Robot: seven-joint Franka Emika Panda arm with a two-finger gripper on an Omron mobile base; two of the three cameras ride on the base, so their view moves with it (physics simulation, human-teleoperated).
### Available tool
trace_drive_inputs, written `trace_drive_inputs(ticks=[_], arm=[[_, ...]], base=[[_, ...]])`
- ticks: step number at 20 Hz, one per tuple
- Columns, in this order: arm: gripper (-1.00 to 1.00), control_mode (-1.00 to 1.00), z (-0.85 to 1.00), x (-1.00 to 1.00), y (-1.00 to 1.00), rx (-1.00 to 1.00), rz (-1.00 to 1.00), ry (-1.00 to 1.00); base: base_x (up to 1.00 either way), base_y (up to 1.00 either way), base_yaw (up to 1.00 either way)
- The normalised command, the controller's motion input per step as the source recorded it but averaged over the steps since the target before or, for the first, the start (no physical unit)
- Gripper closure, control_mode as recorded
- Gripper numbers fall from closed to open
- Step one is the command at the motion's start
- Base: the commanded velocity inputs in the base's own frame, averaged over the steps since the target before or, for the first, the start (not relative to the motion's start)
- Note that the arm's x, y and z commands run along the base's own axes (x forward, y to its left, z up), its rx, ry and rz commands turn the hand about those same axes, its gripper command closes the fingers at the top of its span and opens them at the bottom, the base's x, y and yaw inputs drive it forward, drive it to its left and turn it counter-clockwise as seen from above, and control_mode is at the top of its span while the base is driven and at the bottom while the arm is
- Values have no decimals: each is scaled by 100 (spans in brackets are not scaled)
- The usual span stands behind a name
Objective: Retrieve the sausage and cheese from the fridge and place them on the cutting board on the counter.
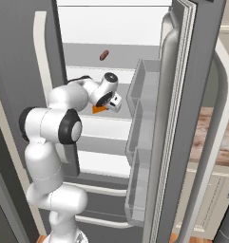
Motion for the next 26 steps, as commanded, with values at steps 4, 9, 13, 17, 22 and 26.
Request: trace_drive_inputs(ticks=[4, 9, 13, 17, 22, 26], arm=[[100, -100, 15, -23, -2, 0, 2, 0], [100, -100, 22, -99, -9, 0, 2, 0], [100, -100, 74, -99, -1, 0, 6, 0], [100, -100, 74, -100, 0, 0, 7, 0], [100, -100, 46, -100, 0, -1, 7, 0], [100, -100, 30, -100, 3, -3, 4, 0]], base=[[0, 0, 0], [0, 0, 0], [0, 0, 0], [0, 0, 0], [0, 0, 0], [0, 0, 0]])
